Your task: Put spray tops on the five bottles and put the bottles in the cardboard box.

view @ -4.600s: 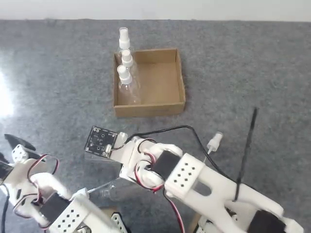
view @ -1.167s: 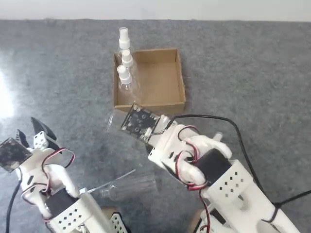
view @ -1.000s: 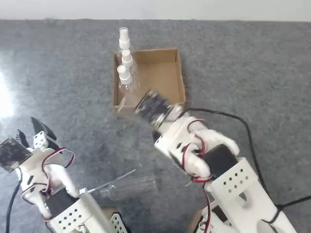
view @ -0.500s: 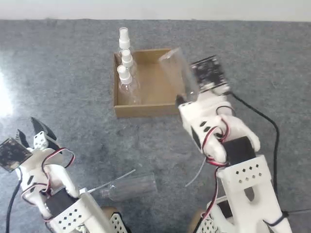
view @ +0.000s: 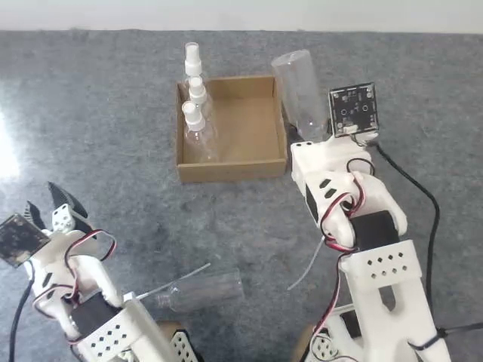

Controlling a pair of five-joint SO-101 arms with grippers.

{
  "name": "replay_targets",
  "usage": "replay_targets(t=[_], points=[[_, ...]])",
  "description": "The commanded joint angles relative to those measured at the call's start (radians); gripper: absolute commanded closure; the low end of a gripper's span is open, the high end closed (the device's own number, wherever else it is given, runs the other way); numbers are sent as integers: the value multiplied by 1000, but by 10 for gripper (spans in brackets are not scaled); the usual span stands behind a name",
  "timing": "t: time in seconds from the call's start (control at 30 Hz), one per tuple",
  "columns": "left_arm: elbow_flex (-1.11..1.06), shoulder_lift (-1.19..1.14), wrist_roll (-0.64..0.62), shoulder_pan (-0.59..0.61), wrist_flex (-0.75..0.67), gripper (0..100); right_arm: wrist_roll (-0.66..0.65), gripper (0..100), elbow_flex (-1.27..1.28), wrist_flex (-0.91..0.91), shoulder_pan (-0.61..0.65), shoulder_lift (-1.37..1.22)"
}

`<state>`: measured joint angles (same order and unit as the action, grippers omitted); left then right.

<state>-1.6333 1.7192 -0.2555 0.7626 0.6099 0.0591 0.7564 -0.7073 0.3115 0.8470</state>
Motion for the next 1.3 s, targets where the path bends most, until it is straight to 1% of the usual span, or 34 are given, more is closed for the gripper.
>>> replay_targets(t=[0.0, 0.17, 0.33, 0.47, 0.57, 0.77, 0.97, 1.17, 1.27], points=[[25, 18, 11, 3, -23, 845, 51, 898, -18, 38, -35, -8], [25, 18, 11, 3, -23, 845, 74, 898, -109, 39, -85, -173], [25, 18, 11, 3, -23, 845, 80, 898, -230, -27, -97, -357], [25, 18, 11, 3, -23, 845, 140, 898, -315, -82, -101, -461], [25, 18, 11, 3, -23, 845, 169, 898, -365, -122, -125, -512], [24, 18, 11, 3, -23, 845, 255, 898, -408, -116, -196, -565], [24, 18, 11, 3, -23, 844, 351, 894, -446, -116, -228, -619], [24, 18, 12, 2, -23, 844, 479, 893, -514, -125, -254, -719], [24, 18, 12, 0, -23, 844, 566, 896, -554, -125, -266, -769]])
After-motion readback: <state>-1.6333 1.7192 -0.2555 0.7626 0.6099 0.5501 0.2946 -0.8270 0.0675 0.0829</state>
